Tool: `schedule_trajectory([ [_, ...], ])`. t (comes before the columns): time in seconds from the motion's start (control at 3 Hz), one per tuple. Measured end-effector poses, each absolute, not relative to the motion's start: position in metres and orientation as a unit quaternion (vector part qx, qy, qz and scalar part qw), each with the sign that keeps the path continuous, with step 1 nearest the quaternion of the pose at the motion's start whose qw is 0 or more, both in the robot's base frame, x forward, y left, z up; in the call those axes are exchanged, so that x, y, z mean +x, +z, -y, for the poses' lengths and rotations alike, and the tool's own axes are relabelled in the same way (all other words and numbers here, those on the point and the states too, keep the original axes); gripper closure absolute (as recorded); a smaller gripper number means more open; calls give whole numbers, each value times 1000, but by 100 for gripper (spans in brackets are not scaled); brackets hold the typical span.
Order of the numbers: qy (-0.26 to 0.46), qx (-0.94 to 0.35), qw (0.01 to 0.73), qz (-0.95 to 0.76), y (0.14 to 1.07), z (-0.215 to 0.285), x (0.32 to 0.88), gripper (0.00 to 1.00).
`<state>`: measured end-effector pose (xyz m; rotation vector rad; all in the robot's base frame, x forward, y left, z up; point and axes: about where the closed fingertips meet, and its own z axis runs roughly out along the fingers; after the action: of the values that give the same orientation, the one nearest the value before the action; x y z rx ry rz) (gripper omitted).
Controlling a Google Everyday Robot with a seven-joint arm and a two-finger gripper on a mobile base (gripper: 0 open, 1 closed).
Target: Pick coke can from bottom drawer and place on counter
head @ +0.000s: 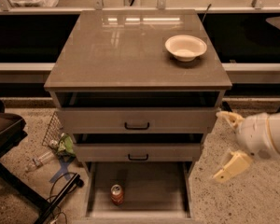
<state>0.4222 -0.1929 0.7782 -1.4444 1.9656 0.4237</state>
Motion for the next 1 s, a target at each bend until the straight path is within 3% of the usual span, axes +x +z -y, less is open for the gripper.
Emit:
schedule_trajectory([
  [0.67, 221, -540, 440, -683, 701, 185, 437, 0],
  [1.0, 221, -540, 440, -683, 700, 185, 437, 0],
])
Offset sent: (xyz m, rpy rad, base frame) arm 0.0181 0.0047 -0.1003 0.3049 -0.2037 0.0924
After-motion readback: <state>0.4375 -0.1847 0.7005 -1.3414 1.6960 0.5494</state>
